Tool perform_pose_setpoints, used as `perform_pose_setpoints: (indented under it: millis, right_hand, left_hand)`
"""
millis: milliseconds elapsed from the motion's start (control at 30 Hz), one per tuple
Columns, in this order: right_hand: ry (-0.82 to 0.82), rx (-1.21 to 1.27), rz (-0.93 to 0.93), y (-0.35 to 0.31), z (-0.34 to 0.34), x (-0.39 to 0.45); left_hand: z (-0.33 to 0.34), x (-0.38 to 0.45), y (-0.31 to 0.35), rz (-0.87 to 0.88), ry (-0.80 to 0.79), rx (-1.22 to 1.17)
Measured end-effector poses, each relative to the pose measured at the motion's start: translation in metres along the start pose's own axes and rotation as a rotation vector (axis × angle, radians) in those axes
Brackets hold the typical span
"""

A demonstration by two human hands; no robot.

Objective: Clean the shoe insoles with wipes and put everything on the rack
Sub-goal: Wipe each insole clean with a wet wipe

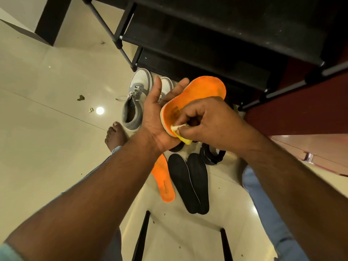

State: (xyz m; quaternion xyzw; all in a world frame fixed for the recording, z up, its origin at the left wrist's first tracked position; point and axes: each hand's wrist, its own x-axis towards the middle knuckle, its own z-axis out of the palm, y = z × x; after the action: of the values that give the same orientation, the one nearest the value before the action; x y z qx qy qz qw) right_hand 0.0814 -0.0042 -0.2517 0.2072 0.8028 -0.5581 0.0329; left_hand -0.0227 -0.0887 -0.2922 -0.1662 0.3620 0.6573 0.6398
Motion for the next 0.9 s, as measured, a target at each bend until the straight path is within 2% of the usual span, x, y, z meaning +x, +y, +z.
perform_pose_setpoints:
  millis: [33,167,200,233,333,367,500,567,667,700,800,833,900]
  right_hand:
    - [-0.003,0.005,0.006,0.0,-0.001,-0.001]
    - [0.252,0.048,-0.053,0.001,0.01,0.001]
    - [0.262,0.04,-0.048,-0.001,0.009,0.002]
    - [0.225,0.032,-0.019,-0.002,0.005,0.002]
    - [-0.075,-0.055,0.078,-0.002,-0.01,0.0]
    - [-0.083,-0.061,0.078,-0.002,-0.01,0.0]
    - [0.283,-0.021,0.008,0.0,0.005,0.003]
    - [0.217,-0.062,0.037,-0.002,0.001,0.004]
    - [-0.121,-0.146,0.113,-0.002,-0.015,0.003]
    - [-0.125,-0.14,0.113,-0.002,-0.015,0.003]
    - [0.157,-0.085,0.07,-0.001,-0.002,0.005]
    - [0.207,-0.081,0.061,-0.001,-0.001,0.006]
    - [0.116,-0.143,0.075,-0.001,-0.006,0.007]
  left_hand:
    - [0.0,0.0,0.0,0.0,0.007,-0.002]
    - [0.002,0.003,-0.011,-0.053,-0.03,-0.01]
    - [0.002,0.003,-0.013,-0.06,-0.045,-0.007]
    - [0.002,0.003,-0.013,-0.059,-0.058,-0.003]
    - [0.0,0.002,-0.009,-0.029,-0.075,-0.014]
    - [-0.001,0.003,-0.009,-0.025,-0.077,-0.018]
    - [-0.002,0.007,-0.018,-0.059,-0.112,-0.033]
    - [-0.002,0.007,-0.017,-0.069,-0.12,-0.032]
    - [-0.003,0.005,-0.013,-0.055,-0.104,-0.032]
    - [-0.004,0.005,-0.014,-0.054,-0.094,-0.039]
    - [-0.002,0.007,-0.019,-0.073,-0.076,-0.047]
    - [-0.001,0.007,-0.019,-0.08,-0.075,-0.049]
    - [-0.002,0.007,-0.019,-0.091,-0.084,-0.05]
